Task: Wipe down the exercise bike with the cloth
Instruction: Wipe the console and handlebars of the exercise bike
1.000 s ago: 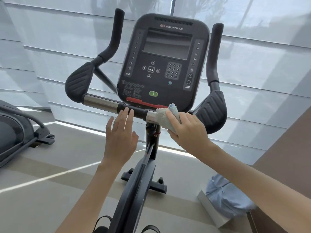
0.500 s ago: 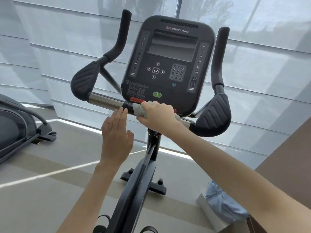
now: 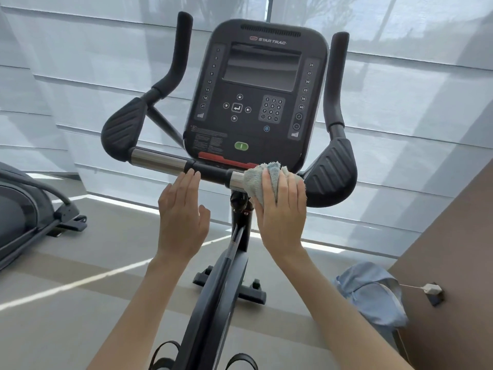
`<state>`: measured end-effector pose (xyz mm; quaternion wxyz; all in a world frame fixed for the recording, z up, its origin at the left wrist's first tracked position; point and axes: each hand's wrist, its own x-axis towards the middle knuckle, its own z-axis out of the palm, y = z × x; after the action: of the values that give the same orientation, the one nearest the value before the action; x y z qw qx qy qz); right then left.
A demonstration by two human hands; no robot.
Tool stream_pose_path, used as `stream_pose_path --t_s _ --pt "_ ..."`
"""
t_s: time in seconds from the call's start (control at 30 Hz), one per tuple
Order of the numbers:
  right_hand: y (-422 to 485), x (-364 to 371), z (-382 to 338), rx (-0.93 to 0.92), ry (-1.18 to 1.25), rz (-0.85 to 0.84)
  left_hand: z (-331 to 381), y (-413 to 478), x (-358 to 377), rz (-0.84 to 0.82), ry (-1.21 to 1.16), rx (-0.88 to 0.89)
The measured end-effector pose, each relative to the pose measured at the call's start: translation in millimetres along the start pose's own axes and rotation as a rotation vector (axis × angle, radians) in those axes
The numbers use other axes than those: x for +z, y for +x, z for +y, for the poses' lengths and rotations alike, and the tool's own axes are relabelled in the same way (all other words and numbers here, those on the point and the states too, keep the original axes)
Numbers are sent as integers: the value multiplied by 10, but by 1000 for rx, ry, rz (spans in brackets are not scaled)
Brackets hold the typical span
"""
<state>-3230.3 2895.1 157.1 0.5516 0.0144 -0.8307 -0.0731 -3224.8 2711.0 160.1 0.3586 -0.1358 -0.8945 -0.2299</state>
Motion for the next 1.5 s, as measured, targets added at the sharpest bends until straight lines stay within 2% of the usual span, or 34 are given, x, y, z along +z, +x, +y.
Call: stream_pose_path --t_s 0.13,0.23,0.47,0.53,0.67,0.77,0.87,1.0,1.13,1.23,1.37,1.43,1.5 --pt "107 -37 -111 126 4 -3 -34 53 27 -76 93 58" --pt "279 -72 -271 175 24 -108 -68 80 46 -122 147 62" --pt "730 14 -654 61 185 -505 -149 78 95 -108 160 100" --pt "768 56 -696 8 207 -554 -163 74 104 -96 154 95" --pt "584 24 -511 -159 109 -422 -122 78 123 -83 148 62" --pt "379 -44 -257 -212 44 -398 -58 79 138 -76 143 27" --pt "289 -223 0 -171 52 -386 33 80 142 -68 133 24" --pt "421 -533 307 -29 315 -301 245 113 146 -57 107 105" --pt "844 -733 801 58 416 -230 463 184 139 -43 54 155" --pt "1164 -545 1260 55 396 -371 562 205 136 -46 51 159" --pt "1317 -132 1594 80 537 -807 606 158 155 -86 68 160" --pt "1271 10 1621 36 487 -861 593 129 173 -110 86 158" --pt "1208 75 1610 -17 450 -782 577 122 191 -122 97 155"
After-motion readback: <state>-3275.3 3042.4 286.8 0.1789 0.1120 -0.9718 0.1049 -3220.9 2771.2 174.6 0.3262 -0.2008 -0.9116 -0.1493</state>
